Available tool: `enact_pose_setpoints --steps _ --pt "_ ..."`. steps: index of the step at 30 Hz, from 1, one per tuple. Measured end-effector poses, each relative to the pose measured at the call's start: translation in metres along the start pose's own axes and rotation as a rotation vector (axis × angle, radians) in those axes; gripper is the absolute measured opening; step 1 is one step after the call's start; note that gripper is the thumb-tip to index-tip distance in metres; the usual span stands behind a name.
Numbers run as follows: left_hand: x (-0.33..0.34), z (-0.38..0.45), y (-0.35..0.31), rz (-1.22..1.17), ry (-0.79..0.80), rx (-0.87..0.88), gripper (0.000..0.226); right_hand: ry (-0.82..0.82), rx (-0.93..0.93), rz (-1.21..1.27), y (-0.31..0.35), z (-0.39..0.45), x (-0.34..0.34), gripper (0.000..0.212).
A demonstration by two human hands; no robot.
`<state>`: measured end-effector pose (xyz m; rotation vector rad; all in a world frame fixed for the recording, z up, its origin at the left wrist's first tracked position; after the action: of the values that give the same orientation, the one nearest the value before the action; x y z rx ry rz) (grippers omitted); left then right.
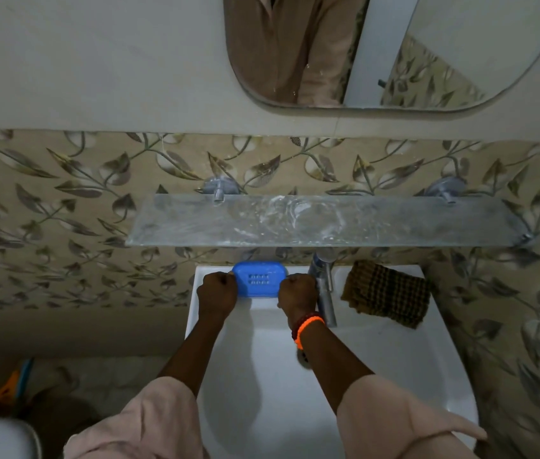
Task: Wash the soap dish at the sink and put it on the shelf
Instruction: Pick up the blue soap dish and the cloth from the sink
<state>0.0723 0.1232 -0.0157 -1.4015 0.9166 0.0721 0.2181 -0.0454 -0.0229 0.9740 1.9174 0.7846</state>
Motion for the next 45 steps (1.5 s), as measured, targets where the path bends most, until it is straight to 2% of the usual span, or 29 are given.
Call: enact_pose_setpoints --steps 4,11,17,20,25,27,31,34,37,39,43,45 --pt "-0.004 -0.001 -0.011 0.046 -0.012 0.031 0.051 -0.042 0.028 -0.030 0.000 -0.001 -0.006 0.016" --pt "-0.015 -0.003 -0.033 0.062 -0.077 0.142 0.050 -0.093 -0.075 -0.131 0.023 -0.014 -0.009 0.021" --pt "-0.026 -0.014 -0.032 -0.065 -0.126 0.104 0.043 -0.072 -0.171 -0.098 0.032 -0.026 -0.009 0.023" --pt "-0.038 -0.032 -0.018 -0.232 -0.216 0.067 0.032 0.020 -0.189 0.007 0.023 -0.040 -0.006 0.021" --pt "-0.028 -0.085 0.010 -0.823 -0.230 -0.021 0.035 0.165 -0.125 0.194 -0.024 -0.085 -0.015 0.013" --pt "-0.010 -0.109 0.023 -1.004 -0.183 -0.151 0.039 0.235 -0.057 0.268 -0.049 -0.104 -0.024 0.009" --pt "0.044 -0.157 0.020 -1.308 0.025 -0.395 0.067 0.320 0.111 0.335 -0.101 -0.133 -0.049 0.009" --pt "0.072 -0.182 0.019 -1.416 0.107 -0.542 0.076 0.364 0.188 0.301 -0.132 -0.145 -0.061 0.014" --pt "0.088 -0.196 0.023 -1.438 0.160 -0.622 0.081 0.411 0.145 0.235 -0.142 -0.138 -0.081 0.011" --pt "0.096 -0.203 0.027 -1.425 0.190 -0.665 0.081 0.355 0.040 0.135 -0.141 -0.116 -0.107 0.014" --pt "0.109 -0.220 0.038 -1.381 0.214 -0.748 0.082 -0.018 -0.333 -0.304 -0.099 -0.046 -0.174 0.011" --pt "0.113 -0.227 0.043 -1.350 0.219 -0.779 0.083 -0.161 -0.406 -0.386 -0.066 -0.013 -0.193 0.008"
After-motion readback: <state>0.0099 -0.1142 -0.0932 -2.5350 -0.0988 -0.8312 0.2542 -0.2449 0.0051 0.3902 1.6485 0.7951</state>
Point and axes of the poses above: each hand's wrist, its own z-axis towards the middle knuckle, its own x-axis out of the palm, y = z × x, the point moved 10 cm from there along z, towards the middle knuckle, and after that the axes turned 7 degrees about x, right-handed, at the moved point
